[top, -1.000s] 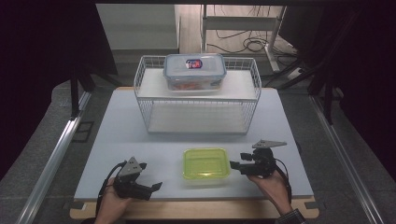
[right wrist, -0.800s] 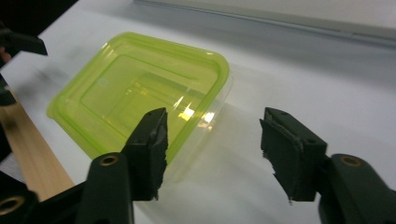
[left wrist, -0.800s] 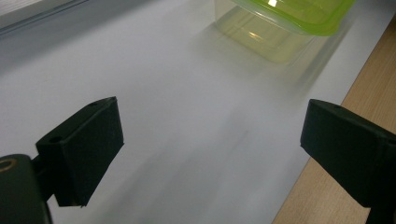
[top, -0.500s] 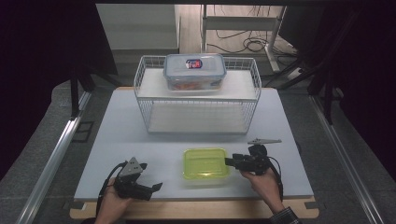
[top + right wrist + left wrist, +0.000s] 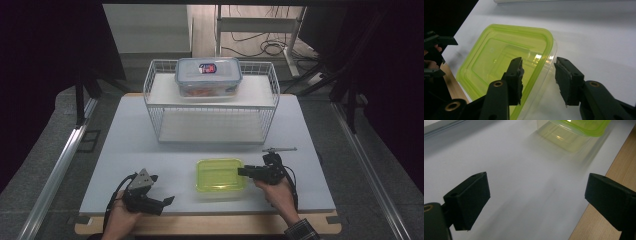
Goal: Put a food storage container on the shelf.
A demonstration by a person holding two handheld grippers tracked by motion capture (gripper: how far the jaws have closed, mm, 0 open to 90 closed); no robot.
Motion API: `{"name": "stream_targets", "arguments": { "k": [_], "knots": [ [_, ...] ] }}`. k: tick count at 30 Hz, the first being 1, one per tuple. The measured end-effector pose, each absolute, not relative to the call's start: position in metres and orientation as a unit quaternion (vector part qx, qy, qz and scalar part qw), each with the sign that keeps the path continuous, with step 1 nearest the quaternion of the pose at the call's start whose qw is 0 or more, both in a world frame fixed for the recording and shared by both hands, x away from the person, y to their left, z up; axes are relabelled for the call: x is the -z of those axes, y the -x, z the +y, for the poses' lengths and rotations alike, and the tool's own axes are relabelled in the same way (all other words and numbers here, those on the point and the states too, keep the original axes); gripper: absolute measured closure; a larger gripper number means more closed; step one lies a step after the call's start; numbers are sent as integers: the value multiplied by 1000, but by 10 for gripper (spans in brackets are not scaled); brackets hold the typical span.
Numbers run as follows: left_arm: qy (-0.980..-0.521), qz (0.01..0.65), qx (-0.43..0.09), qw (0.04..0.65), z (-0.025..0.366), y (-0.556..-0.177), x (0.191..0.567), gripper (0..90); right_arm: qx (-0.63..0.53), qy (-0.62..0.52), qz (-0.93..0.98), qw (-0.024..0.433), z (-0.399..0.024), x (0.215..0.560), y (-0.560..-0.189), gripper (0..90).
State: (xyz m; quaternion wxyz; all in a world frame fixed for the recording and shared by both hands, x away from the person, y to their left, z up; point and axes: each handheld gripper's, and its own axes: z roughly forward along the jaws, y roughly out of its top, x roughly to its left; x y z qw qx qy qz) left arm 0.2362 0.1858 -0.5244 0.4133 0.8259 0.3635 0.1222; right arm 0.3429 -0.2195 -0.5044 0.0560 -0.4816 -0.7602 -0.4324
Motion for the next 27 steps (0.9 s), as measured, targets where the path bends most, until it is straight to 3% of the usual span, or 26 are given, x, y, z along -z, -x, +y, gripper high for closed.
{"name": "stream_targets", "arguments": {
  "k": [17, 27],
  "knots": [
    [-828, 362, -123, 411, 185, -236, 524, 61, 445, 516, -714, 162, -222, 513, -355, 787],
    [-827, 362, -124, 412, 186, -236, 524, 61, 443, 512, -716, 168, -217, 511, -356, 800]
  ]
}}
